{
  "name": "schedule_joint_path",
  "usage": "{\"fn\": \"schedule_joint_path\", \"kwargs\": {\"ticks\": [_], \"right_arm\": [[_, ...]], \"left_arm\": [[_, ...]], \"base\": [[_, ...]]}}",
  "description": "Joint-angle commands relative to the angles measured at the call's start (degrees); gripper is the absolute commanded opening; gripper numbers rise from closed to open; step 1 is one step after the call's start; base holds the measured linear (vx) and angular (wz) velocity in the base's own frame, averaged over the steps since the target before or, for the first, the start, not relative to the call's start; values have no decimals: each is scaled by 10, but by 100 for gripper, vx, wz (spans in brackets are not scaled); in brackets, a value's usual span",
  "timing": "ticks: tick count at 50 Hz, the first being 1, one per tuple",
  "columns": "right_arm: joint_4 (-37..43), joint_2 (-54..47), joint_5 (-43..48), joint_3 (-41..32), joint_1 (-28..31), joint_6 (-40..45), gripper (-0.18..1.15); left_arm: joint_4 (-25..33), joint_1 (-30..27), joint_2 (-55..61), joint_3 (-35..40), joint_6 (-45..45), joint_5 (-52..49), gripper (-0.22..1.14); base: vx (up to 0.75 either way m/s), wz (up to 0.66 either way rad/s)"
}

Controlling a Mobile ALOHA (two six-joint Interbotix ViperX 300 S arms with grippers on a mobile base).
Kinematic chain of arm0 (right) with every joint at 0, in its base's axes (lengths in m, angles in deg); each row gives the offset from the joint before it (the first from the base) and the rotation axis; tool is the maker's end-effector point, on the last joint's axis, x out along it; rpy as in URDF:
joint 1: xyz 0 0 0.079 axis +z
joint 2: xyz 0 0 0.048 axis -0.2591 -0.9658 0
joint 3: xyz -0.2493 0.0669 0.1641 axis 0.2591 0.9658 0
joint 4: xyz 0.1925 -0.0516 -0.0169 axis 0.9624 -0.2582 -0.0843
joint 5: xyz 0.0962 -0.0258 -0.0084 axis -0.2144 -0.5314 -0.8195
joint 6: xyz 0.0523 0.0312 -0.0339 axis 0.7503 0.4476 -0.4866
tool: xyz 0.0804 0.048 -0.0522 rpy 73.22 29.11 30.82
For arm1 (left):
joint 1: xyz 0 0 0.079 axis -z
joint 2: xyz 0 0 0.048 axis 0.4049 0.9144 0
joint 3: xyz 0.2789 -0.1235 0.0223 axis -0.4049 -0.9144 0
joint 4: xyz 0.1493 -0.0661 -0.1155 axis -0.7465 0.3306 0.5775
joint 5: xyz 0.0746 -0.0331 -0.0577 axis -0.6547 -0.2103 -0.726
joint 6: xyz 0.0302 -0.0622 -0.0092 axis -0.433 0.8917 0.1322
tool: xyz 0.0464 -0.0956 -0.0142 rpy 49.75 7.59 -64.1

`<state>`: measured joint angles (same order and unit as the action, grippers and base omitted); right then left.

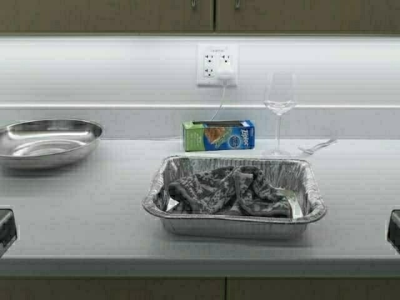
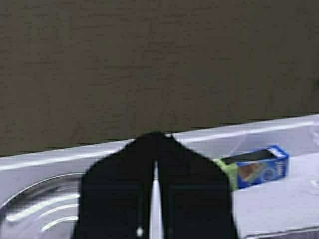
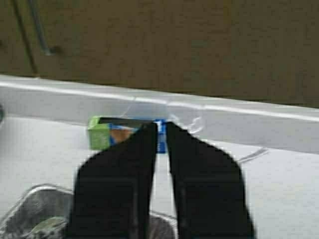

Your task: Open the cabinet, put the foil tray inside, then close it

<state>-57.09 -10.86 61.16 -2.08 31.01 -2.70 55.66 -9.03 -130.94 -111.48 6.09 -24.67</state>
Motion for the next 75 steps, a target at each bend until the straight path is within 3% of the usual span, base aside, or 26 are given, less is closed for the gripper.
{"fn": "schedule_joint_path", "kwargs": {"ticks": [1, 6, 23, 32, 39, 48, 56, 65, 75], "right_arm": [[4, -5, 10, -4, 69, 1, 107], [8, -20, 42, -15, 98, 1, 100], [11, -248, 127, -156, 156, -13, 101], [75, -341, 157, -234, 178, -41, 101], [141, -388, 186, -289, 187, -120, 101], [311, -454, 256, -341, 212, -257, 101], [360, -514, 302, -388, 223, -350, 101], [423, -556, 323, -417, 222, -353, 101], [425, -579, 327, -431, 222, -354, 101]], "left_arm": [[3, 90, 14, 4, 1, 4, 111], [4, 132, 47, 18, -1, 9, 98], [18, 190, 285, 132, -16, 143, 101], [125, 246, 391, 215, -87, 197, 101], [218, 283, 460, 280, -188, 237, 101], [362, 309, 548, 345, -246, 339, 101], [381, 309, 613, 391, -246, 388, 101], [402, 308, 663, 427, -245, 391, 101], [418, 308, 698, 451, -246, 391, 101]], "base": [[4, 1], [3, 1], [0, 0], [-1, 0], [0, 0], [0, 0], [0, 0], [0, 0], [0, 0]]}}
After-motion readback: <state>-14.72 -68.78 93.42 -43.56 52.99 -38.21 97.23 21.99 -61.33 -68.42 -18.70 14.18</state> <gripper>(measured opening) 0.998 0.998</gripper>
